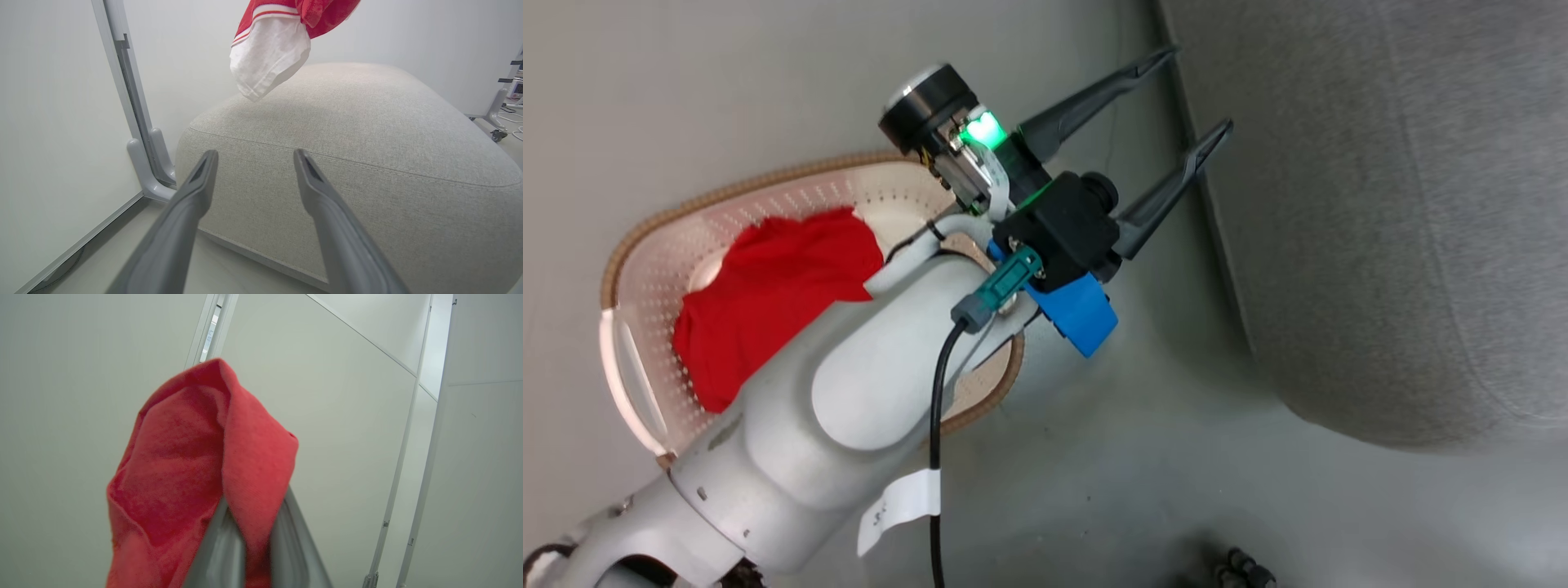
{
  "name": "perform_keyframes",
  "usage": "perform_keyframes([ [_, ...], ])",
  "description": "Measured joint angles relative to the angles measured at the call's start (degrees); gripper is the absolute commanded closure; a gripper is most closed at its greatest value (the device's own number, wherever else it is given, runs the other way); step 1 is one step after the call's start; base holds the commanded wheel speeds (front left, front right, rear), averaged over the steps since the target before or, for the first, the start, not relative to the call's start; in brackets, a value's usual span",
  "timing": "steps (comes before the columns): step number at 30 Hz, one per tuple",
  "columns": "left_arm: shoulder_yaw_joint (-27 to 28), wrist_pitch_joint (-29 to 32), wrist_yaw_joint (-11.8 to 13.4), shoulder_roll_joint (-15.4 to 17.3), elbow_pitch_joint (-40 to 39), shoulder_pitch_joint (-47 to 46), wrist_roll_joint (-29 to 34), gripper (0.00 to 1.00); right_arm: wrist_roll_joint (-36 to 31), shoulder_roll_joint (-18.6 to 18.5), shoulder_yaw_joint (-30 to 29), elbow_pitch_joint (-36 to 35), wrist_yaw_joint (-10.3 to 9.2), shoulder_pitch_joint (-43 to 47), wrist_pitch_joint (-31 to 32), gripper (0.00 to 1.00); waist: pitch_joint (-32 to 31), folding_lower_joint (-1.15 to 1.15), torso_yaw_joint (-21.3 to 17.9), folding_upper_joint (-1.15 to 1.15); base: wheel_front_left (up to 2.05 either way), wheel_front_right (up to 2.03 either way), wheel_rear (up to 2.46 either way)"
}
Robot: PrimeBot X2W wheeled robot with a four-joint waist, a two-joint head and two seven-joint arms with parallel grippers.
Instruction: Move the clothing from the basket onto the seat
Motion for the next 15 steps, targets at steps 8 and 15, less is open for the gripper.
perform_keyframes([
  [8,-0.35,0.30,0.00,1.23,-1.44,-3.43,0.55,0.00,-1.43,-7.54,-2.47,14.29,0.01,-6.36,0.01,1.00,8.43,0.00,1.66,0.00,0.00,0.00,0.00],
  [15,-0.80,0.26,0.05,0.97,-1.78,-4.06,0.63,0.00,-3.39,-7.56,-4.39,24.25,0.01,-3.96,0.01,1.00,11.64,0.00,3.10,0.00,0.00,0.00,0.00],
])
